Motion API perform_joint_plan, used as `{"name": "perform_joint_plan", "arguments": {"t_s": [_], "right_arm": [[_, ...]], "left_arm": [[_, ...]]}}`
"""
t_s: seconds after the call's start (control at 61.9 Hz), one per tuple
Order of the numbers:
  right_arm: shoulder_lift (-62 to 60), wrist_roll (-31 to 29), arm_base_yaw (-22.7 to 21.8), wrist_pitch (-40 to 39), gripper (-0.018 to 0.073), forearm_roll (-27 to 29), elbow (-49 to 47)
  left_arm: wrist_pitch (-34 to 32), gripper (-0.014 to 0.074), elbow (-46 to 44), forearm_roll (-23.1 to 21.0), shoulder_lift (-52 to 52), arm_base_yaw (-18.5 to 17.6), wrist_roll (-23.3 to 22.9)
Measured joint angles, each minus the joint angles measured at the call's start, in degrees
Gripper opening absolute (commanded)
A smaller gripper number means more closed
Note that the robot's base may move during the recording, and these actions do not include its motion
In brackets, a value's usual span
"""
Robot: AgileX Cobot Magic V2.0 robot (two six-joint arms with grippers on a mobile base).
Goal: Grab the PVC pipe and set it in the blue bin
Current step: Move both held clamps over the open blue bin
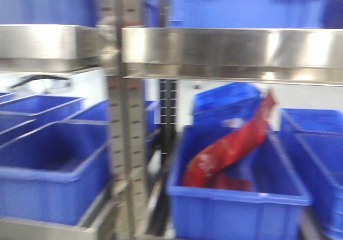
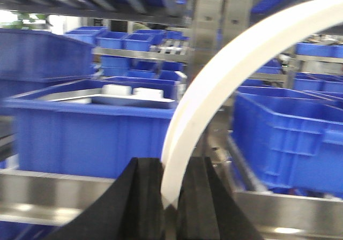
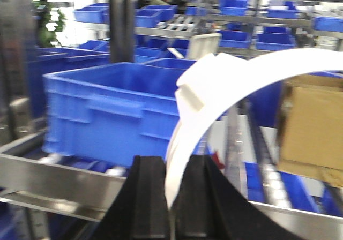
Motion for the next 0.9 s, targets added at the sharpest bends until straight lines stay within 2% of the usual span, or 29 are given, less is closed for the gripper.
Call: {"name": "perform_joint_plan", "arguments": {"t_s": [0.904], "right_arm": [[0.1,0.0,0.0,0.0,-0.0169,0.0,0.0]], "left_arm": [[-0.1,-0.0111,0.2,0.0,0.2,0.0,0.0]]}}
